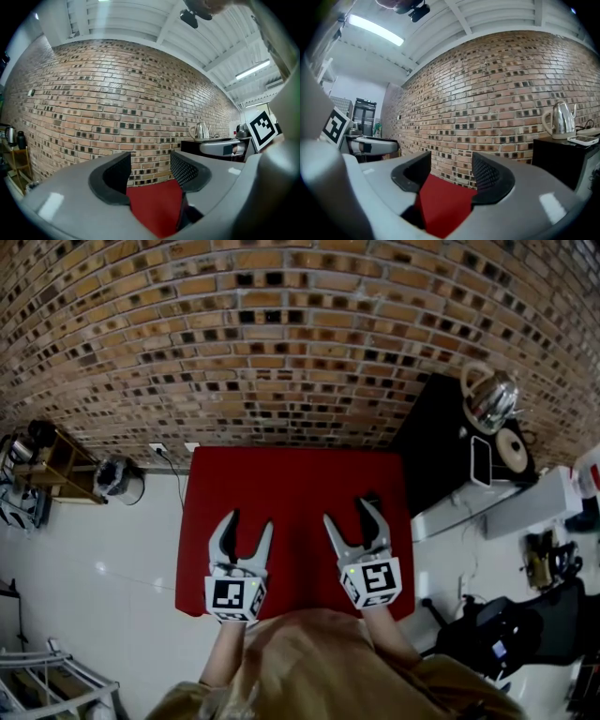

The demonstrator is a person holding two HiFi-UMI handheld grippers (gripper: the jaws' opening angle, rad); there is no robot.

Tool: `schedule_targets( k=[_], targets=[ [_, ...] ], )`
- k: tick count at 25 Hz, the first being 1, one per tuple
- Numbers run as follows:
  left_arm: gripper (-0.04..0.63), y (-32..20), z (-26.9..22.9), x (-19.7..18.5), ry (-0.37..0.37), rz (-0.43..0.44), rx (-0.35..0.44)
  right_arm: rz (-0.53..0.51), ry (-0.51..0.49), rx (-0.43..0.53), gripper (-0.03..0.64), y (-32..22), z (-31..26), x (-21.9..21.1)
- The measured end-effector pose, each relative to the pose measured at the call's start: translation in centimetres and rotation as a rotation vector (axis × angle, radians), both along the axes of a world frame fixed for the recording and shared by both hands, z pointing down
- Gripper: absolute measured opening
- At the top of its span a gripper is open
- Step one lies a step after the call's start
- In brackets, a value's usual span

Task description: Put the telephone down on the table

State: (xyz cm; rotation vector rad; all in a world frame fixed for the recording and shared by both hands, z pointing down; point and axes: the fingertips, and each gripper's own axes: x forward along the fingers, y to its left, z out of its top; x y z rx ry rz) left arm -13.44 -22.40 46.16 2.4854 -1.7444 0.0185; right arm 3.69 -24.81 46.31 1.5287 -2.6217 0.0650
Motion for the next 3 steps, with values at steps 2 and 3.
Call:
schedule_targets(
  k=[2,3],
  targets=[
    [0.244,0.19,0.11,-0.38,-0.009,-0.001,0.001,-0.013,0.01,-0.028,0.264,0.18,0.54,-0.39],
    [0.244,0.29,0.12,-0.56,-0.011,-0.002,0.001,-0.017,0.013,-0.042,0.262,0.28,0.79,-0.57]
  ],
)
